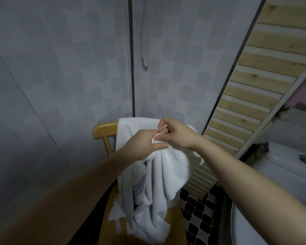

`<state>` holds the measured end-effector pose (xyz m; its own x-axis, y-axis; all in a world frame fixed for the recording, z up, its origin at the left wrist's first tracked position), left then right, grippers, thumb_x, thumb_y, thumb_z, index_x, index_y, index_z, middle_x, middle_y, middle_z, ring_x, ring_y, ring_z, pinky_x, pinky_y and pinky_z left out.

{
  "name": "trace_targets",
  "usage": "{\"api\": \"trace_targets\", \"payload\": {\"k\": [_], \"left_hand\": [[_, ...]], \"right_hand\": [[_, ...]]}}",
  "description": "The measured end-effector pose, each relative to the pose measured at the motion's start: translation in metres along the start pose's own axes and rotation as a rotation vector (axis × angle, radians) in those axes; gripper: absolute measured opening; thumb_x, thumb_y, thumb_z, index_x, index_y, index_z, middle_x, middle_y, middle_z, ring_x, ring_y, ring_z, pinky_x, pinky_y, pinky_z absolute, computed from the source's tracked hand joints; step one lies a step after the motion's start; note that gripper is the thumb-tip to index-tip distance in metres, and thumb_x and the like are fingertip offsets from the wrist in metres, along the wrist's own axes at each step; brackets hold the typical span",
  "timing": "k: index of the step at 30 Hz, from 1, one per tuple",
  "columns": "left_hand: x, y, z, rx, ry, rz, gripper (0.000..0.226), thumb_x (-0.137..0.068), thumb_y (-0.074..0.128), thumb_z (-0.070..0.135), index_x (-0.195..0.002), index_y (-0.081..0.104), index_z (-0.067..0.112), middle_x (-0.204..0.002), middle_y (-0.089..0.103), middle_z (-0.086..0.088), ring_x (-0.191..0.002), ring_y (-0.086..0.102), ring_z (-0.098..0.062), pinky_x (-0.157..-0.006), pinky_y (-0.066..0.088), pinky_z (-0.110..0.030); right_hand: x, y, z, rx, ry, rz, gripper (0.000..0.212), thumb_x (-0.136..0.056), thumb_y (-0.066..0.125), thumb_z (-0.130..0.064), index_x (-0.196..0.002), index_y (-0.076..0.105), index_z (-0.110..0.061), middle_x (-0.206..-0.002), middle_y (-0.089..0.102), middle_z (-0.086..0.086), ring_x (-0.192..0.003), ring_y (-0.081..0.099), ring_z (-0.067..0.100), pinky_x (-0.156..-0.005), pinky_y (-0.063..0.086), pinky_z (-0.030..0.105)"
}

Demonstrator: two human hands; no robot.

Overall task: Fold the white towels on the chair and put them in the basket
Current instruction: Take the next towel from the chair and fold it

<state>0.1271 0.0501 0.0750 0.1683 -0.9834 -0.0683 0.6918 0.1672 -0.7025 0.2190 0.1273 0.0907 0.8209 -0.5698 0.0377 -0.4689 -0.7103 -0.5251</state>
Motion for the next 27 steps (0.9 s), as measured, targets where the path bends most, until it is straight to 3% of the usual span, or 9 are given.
{"api": "trace_targets", "payload": {"k": [4,6,9,12,14,16,19,22,27], "left_hand": [[-0.002,-0.006,-0.003,0.027,-0.071,0.041,0.029,-0.091,0.057,0.028,-0.103,0.064,0.003,-0.098,0.066,-0.011,-0.091,0.058,-0.020,-0.072,0.037,-0.024],[-0.004,-0.009,-0.004,0.028,-0.094,0.068,0.030,-0.092,0.054,0.029,-0.102,0.063,0.002,-0.100,0.065,-0.014,-0.091,0.057,-0.022,-0.075,0.037,-0.026],[-0.005,-0.016,-0.013,0.078,-0.123,0.187,0.029,-0.093,0.053,0.024,-0.106,0.062,0.000,-0.108,0.064,-0.016,-0.103,0.057,-0.028,-0.083,0.036,-0.024],[-0.002,-0.029,-0.022,0.212,-0.185,0.349,0.031,-0.093,0.055,0.021,-0.115,0.060,0.001,-0.107,0.055,-0.001,-0.103,0.049,-0.014,-0.075,0.026,-0.010],[-0.004,-0.032,-0.027,0.297,-0.205,0.368,0.030,-0.093,0.055,0.020,-0.118,0.058,0.005,-0.105,0.049,0.006,-0.097,0.046,-0.008,-0.077,0.028,-0.007],[-0.003,-0.031,-0.030,0.332,-0.167,0.347,0.010,-0.093,0.055,0.019,-0.100,0.061,0.015,-0.091,0.056,0.012,-0.079,0.053,0.003,-0.074,0.038,-0.007],[-0.002,-0.027,-0.029,0.336,-0.100,0.343,0.021,-0.092,0.056,0.016,-0.076,0.055,0.030,-0.078,0.056,0.017,-0.068,0.055,0.015,-0.063,0.038,0.002],[-0.006,-0.025,-0.024,0.343,-0.089,0.322,0.023,-0.092,0.056,0.018,-0.076,0.051,0.034,-0.077,0.055,0.015,-0.072,0.052,0.002,-0.064,0.039,-0.007],[-0.013,-0.021,-0.015,0.316,-0.081,0.272,0.016,-0.093,0.053,0.019,-0.080,0.052,0.029,-0.077,0.052,0.013,-0.072,0.047,0.002,-0.054,0.036,0.003]], "right_hand": [[0.001,0.001,0.007,-0.252,0.008,-0.010,0.024,-0.081,0.067,-0.005,-0.092,0.052,-0.020,-0.076,0.068,0.009,-0.071,0.058,0.023,-0.071,0.047,0.040],[0.001,0.002,0.010,-0.265,-0.008,-0.021,0.028,-0.081,0.068,-0.007,-0.099,0.053,-0.023,-0.083,0.069,0.002,-0.080,0.062,0.020,-0.083,0.049,0.036],[0.000,-0.004,0.019,0.067,-0.018,0.034,0.030,-0.080,0.068,-0.010,-0.100,0.053,-0.026,-0.091,0.059,-0.011,-0.078,0.054,0.008,-0.070,0.042,0.015],[0.002,-0.017,0.042,0.341,0.029,0.199,0.012,-0.084,0.059,-0.010,-0.082,0.054,-0.021,-0.083,0.056,-0.006,-0.071,0.047,0.010,-0.059,0.033,0.011],[0.005,-0.029,0.063,0.095,0.164,0.318,0.020,-0.088,0.055,-0.009,-0.069,0.051,-0.015,-0.070,0.051,-0.001,-0.064,0.043,0.013,-0.056,0.032,0.020],[0.009,-0.038,0.077,-0.094,0.311,0.391,0.021,-0.091,0.050,-0.008,-0.070,0.052,-0.007,-0.062,0.046,0.003,-0.058,0.039,0.016,-0.055,0.031,0.026],[0.006,-0.044,0.079,0.202,0.353,0.384,0.029,-0.095,0.040,-0.015,-0.068,0.049,-0.007,-0.070,0.054,0.009,-0.067,0.051,0.024,-0.062,0.038,0.029],[0.003,-0.041,0.071,0.354,0.325,0.331,0.032,-0.098,0.036,-0.025,-0.067,0.039,-0.016,-0.079,0.055,0.010,-0.076,0.053,0.026,-0.067,0.036,0.030],[0.009,-0.028,0.074,-0.107,0.308,0.221,0.020,-0.086,0.061,-0.008,-0.092,0.042,-0.010,-0.068,0.053,0.007,-0.048,0.055,0.019,-0.048,0.045,0.030]]}}
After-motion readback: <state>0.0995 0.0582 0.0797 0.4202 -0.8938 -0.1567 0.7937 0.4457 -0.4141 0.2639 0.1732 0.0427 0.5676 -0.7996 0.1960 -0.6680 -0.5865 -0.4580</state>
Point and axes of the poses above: each hand's wrist, its own x-axis away from the middle knuckle, its own y-axis out of the palm, z = x × y, the point moved 4 cm from there along -x, towards the middle knuckle
